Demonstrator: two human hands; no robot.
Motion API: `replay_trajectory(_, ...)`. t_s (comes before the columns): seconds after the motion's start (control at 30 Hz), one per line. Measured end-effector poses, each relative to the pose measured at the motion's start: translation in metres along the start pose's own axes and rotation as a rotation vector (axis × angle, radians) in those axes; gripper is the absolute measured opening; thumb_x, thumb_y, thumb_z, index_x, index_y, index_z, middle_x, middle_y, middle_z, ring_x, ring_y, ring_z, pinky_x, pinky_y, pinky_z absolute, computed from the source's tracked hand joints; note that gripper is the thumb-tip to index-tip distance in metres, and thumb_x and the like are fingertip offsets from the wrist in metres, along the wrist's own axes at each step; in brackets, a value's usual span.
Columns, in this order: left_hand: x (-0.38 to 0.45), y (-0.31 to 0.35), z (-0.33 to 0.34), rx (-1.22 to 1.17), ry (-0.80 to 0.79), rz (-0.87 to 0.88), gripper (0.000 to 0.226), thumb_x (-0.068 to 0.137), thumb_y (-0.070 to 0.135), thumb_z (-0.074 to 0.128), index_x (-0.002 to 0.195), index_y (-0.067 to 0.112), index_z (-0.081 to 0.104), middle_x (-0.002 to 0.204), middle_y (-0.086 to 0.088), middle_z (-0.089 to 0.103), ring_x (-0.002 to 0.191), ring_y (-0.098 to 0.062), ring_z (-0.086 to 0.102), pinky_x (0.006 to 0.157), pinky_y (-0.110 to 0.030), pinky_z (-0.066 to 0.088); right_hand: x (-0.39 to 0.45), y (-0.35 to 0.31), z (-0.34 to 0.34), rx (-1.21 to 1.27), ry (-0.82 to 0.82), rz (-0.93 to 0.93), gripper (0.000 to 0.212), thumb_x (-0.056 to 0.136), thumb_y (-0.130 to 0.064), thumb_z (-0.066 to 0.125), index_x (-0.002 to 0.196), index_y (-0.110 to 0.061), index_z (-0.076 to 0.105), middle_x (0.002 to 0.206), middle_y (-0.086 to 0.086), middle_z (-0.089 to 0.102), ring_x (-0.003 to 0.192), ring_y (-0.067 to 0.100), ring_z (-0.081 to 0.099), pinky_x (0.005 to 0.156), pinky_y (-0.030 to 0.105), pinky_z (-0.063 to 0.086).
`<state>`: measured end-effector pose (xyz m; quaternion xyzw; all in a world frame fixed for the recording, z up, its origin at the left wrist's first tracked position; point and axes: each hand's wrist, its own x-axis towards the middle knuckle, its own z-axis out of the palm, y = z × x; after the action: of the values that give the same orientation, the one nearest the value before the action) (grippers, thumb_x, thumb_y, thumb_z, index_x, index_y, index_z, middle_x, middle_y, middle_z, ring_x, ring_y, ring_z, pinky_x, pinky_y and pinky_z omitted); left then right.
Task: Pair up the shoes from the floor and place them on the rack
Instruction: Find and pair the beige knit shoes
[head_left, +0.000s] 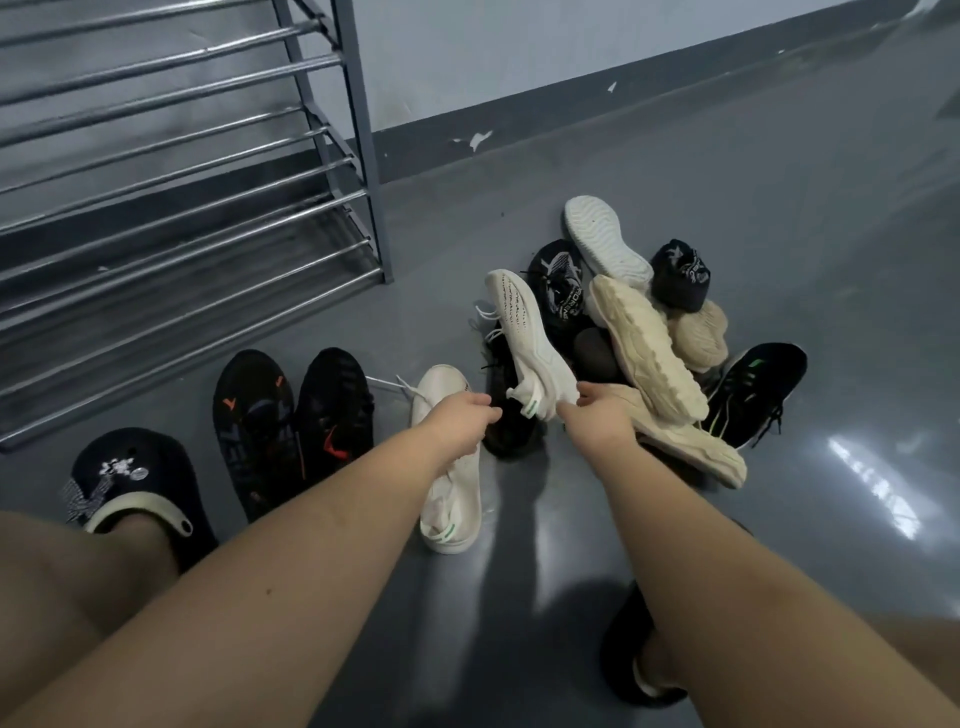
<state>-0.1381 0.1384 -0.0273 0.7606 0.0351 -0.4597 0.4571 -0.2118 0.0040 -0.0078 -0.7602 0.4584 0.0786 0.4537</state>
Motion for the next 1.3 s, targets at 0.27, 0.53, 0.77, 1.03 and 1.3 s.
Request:
replay_trajectory(0.27, 0.035, -0.007, 0.018, -0.270, -0.037, -0.149, 0.049, 0.095, 0.021, 0.050, 0.142, 0.015, 0.038, 0.126, -0.008, 0.052, 0.112, -0.024, 0.054, 0.091, -0.032, 0.045, 0.031, 0.005, 0.009, -0.099, 0.027, -0.019, 0.062, 0.089, -0.023, 0.060, 0.144, -0.012, 0.035, 0.143, 0.011, 0.045, 0.128, 0.028, 0.047, 0.102, 0.031, 0.038)
replay_trajectory(0.53, 0.058, 0.002, 0.042, -0.438, -0.096, -0.170, 0.042, 0.098, 0.024, 0.045, 0.139, 0.013, 0.042, 0.139, -0.006, 0.047, 0.127, -0.026, 0.048, 0.095, -0.032, 0.042, 0.061, 0.006, 0.021, -0.072, 0.060, 0.008, 0.065, 0.090, -0.021, 0.060, 0.146, -0.010, 0.030, 0.145, 0.010, 0.044, 0.132, 0.026, 0.044, 0.104, 0.029, 0.035)
replay_trajectory(0.77, 0.062, 0.014, 0.046, -0.390, -0.117, -0.118, 0.019, 0.097, 0.028, 0.046, 0.113, 0.022, 0.056, 0.106, 0.002, 0.057, 0.103, -0.016, 0.051, 0.090, -0.030, 0.040, 0.072, -0.002, 0.028, -0.164, 0.093, 0.022, 0.060, 0.089, -0.022, 0.060, 0.142, -0.007, 0.037, 0.139, 0.013, 0.050, 0.128, 0.029, 0.047, 0.101, 0.032, 0.038)
replay_trajectory(1.03, 0.031, 0.020, 0.005, -0.416, -0.004, 0.039, 0.033, 0.097, 0.020, 0.047, 0.127, 0.010, 0.057, 0.116, -0.002, 0.061, 0.091, -0.009, 0.055, 0.074, -0.016, 0.042, 0.049, -0.012, 0.026, 0.220, 0.041, 0.083, 0.034, 0.083, -0.022, 0.062, 0.092, 0.011, 0.065, 0.082, 0.020, 0.064, 0.082, 0.035, 0.064, 0.077, 0.053, 0.056)
replay_trajectory(1.3, -0.020, -0.038, -0.058, -0.574, 0.147, -0.139, 0.035, 0.092, 0.035, 0.055, 0.118, 0.011, 0.056, 0.093, -0.001, 0.059, 0.089, -0.019, 0.058, 0.083, -0.032, 0.046, -0.016, -0.011, 0.051, 0.512, -0.217, 0.209, 0.018, 0.089, -0.015, 0.062, 0.090, 0.003, 0.060, 0.080, 0.013, 0.059, 0.069, 0.024, 0.061, 0.052, 0.031, 0.056)
